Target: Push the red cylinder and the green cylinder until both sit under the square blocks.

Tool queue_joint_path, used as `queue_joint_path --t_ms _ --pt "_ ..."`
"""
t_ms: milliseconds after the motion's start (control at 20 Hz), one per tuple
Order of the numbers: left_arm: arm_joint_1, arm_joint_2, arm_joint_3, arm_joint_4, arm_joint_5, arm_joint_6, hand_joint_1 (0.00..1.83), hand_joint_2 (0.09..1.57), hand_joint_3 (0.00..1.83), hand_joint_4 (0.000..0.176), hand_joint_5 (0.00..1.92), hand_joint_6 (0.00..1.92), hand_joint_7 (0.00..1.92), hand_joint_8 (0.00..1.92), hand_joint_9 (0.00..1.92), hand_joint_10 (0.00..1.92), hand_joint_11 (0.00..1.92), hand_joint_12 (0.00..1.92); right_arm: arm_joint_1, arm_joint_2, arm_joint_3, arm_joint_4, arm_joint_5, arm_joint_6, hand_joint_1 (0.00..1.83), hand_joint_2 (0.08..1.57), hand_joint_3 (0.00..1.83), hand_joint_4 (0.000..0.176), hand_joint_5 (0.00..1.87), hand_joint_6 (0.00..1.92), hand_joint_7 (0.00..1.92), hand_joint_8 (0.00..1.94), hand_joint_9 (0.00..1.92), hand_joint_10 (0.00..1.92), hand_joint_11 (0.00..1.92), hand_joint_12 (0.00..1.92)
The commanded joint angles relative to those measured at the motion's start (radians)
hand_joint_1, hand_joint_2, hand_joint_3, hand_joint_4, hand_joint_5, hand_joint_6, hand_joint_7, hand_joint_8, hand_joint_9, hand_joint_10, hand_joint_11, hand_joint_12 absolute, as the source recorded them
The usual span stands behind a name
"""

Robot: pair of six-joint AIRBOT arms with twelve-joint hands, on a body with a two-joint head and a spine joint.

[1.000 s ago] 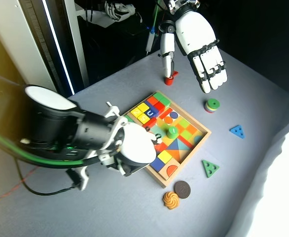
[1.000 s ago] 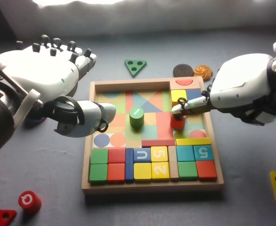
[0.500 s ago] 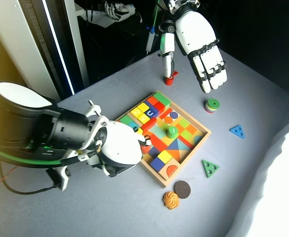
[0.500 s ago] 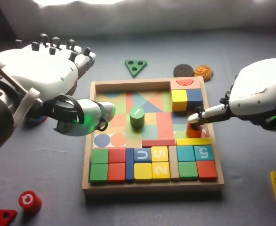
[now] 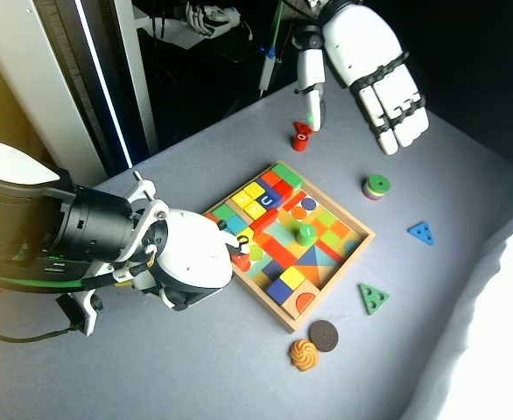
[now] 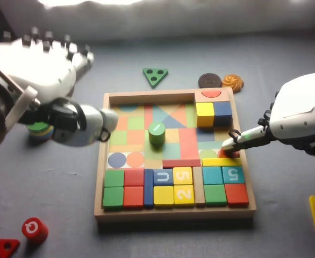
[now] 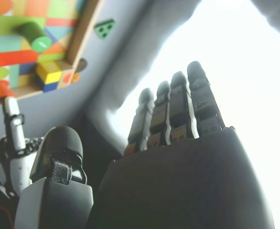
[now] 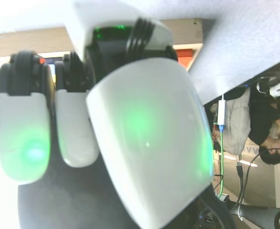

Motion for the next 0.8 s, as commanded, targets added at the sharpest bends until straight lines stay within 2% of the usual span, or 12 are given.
queue_joint_path --t_ms 0,50,100,150,400,500,600,700,750 --pt "-0.017 0.012 -0.002 0.103 -0.019 0.004 0.0 1.28 0.0 0.0 0.01 0.0 0.0 0.0 0.01 0.0 0.0 0.13 0.009 0.014 0.0 0.006 -0.014 -0.006 1.83 0.89 0.66 0.0 0.31 0.04 1.68 1.94 1.87 1.92 1.92 1.92" --pt "-0.017 0.011 -0.002 0.102 -0.019 0.004 0.0 1.28 0.0 0.0 0.01 0.0 0.0 0.0 0.01 0.0 0.0 0.13 0.018 0.014 0.0 0.006 -0.014 -0.006 1.83 0.89 0.66 0.0 0.31 0.04 1.68 1.94 1.87 1.92 1.92 1.92" --pt "-0.017 0.011 -0.001 0.105 -0.019 0.004 0.0 1.29 0.0 0.0 0.01 0.0 0.0 0.0 0.01 0.0 0.0 0.11 0.029 0.014 0.0 0.006 -0.014 -0.006 1.83 0.9 0.66 0.0 0.21 0.01 1.62 1.94 1.86 1.92 1.92 1.92" --pt "-0.016 0.011 -0.001 0.108 -0.019 0.004 0.0 1.29 0.0 0.0 0.03 0.0 0.02 0.0 0.02 0.0 0.0 0.13 0.036 0.013 0.001 0.006 -0.015 -0.006 1.83 0.89 0.66 0.0 0.23 0.02 1.57 1.94 1.86 1.92 1.92 1.92" --pt "-0.012 0.011 0.0 0.119 -0.024 0.006 0.0 1.3 0.0 0.0 0.01 0.0 0.0 0.0 0.0 0.0 0.0 0.1 0.11 0.003 0.001 0.006 -0.019 -0.005 1.83 0.9 0.64 0.0 0.28 0.02 1.65 1.94 1.83 1.92 1.9 1.92" --pt "-0.013 0.012 -0.002 0.11 -0.024 0.028 0.0 1.29 0.0 0.0 0.01 0.0 0.0 0.0 0.0 0.0 0.0 0.1 0.136 -0.023 0.011 0.007 -0.024 -0.004 1.83 0.94 0.58 0.0 0.23 0.0 1.6 1.94 1.84 1.92 1.92 1.92" --pt "-0.029 0.019 -0.006 0.073 -0.028 0.096 0.0 1.29 0.0 0.0 0.0 0.0 0.0 0.0 0.0 0.0 0.0 0.1 0.147 -0.059 0.035 0.007 -0.029 -0.003 1.83 0.94 0.58 0.0 0.34 0.04 1.61 1.94 1.84 1.92 1.91 1.92" --pt "-0.033 0.02 -0.006 0.066 -0.028 0.102 0.0 1.29 0.0 0.0 0.0 0.0 0.0 0.0 0.0 0.0 0.0 0.1 0.153 -0.102 0.068 0.007 -0.04 -0.003 1.83 0.93 0.57 0.0 0.27 0.0 1.61 1.94 1.83 1.92 1.89 1.92" --pt "-0.033 0.02 -0.006 0.066 -0.028 0.102 0.0 1.29 0.0 0.0 0.03 0.0 0.02 0.0 0.02 0.0 0.0 0.16 0.155 -0.125 0.085 0.007 -0.049 -0.002 1.83 0.93 0.57 0.0 0.25 0.0 1.62 1.94 1.83 1.92 1.89 1.92"
